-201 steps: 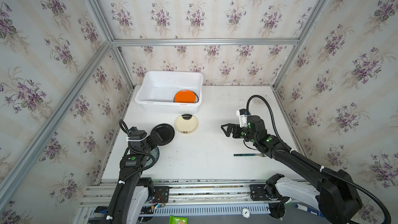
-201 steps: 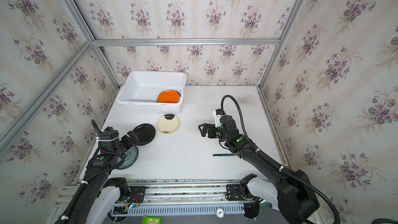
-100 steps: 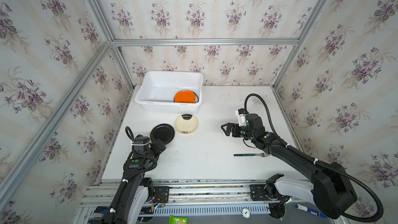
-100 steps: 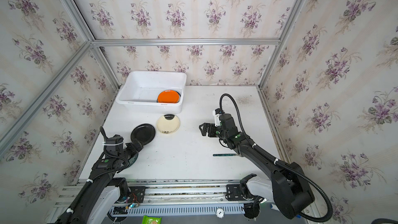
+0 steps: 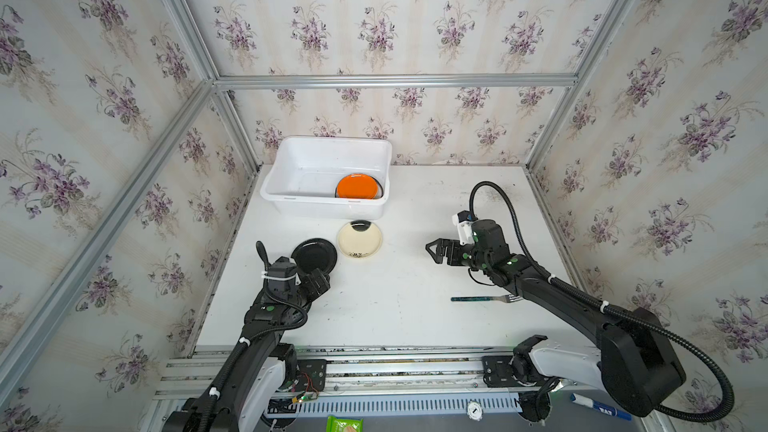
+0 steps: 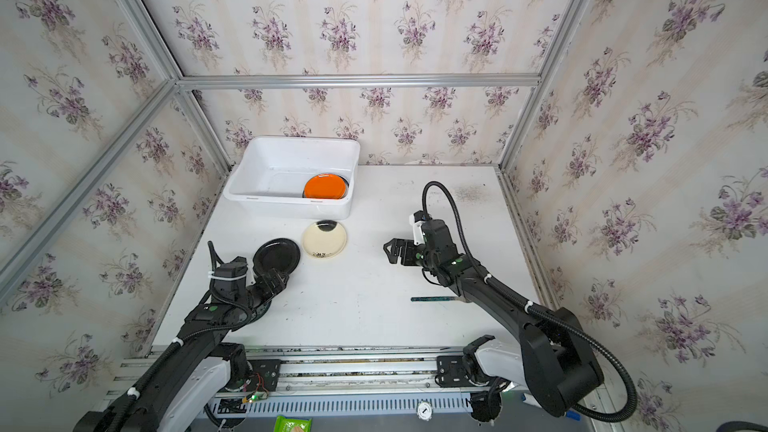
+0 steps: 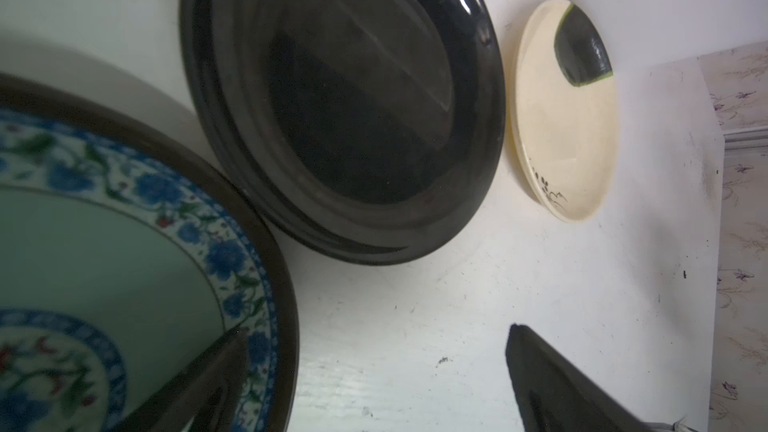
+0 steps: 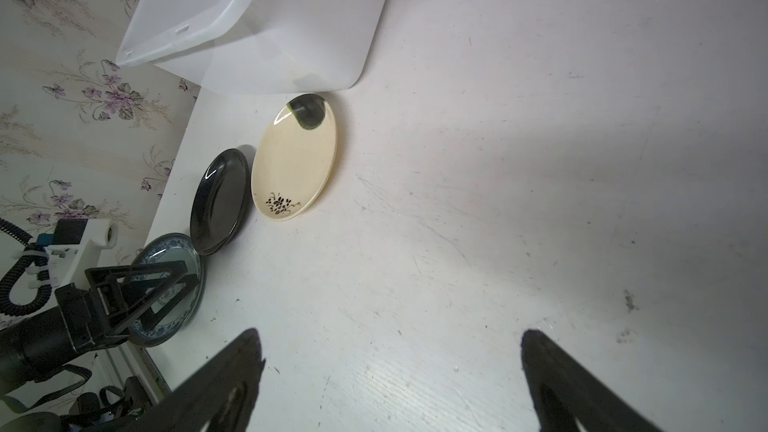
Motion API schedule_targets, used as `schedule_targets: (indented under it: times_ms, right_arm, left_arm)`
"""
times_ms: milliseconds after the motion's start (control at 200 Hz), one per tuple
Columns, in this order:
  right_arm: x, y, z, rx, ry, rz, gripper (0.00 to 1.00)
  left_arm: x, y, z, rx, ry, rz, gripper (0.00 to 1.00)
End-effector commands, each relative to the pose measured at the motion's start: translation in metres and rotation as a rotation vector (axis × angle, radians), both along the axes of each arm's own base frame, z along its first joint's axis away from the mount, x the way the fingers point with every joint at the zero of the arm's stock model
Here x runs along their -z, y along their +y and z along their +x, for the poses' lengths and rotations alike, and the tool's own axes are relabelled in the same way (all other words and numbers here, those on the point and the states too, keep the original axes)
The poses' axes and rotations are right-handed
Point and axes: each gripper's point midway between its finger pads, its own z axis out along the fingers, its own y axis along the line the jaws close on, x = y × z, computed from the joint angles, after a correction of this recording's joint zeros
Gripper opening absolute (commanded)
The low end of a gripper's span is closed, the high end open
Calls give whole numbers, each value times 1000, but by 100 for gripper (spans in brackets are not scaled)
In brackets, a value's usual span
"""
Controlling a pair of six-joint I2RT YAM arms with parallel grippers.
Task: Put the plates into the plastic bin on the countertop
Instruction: 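Move the left gripper down to the blue-and-white plate rim nearest the robot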
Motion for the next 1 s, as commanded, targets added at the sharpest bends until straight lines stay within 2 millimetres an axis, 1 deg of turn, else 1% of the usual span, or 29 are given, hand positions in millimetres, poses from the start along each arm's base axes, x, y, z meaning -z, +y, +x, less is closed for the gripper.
schedule_targets:
  times_ms: [0,205,310,495,595,700,840,860,870,890,995]
  right_arm:
    - [-8,1,4,0,-27,11,99]
    - [-8,-2,5,10,-28,6,99]
    - [-7,-2,5,9,-27,4,99]
    - [-5,-7,5,22,-22,-7,99]
    - [-4,-11,6,35,-21,-12,99]
    - [-4,-15,6,52,-28,-9,99]
    - [-5,-22,4,72,-33,-6,99]
    - [-5,-22,3,73,-34,-6,99]
    - [-5,-23,3,74,-35,-7,99]
    - [-5,-24,2,77,-35,-10,99]
    - [-6,-32,1,94,-42,-25,99]
  left_arm:
    - [9,-9,-8,14,58,-9,100]
    - [7,-29,-6,46,48,-21,100]
    - [3,-39,-3,73,43,-17,100]
    - [-3,-62,2,125,46,-35,100]
    - [-13,-84,8,165,23,-70,100]
    - [-21,-103,15,211,20,-68,100]
    - [-20,-129,23,283,42,-68,100]
    - [-22,-132,25,292,34,-73,100]
    - [-17,-134,25,295,52,-67,100]
    - [-15,-138,25,303,59,-67,100]
    - [-14,-158,32,337,57,-94,100]
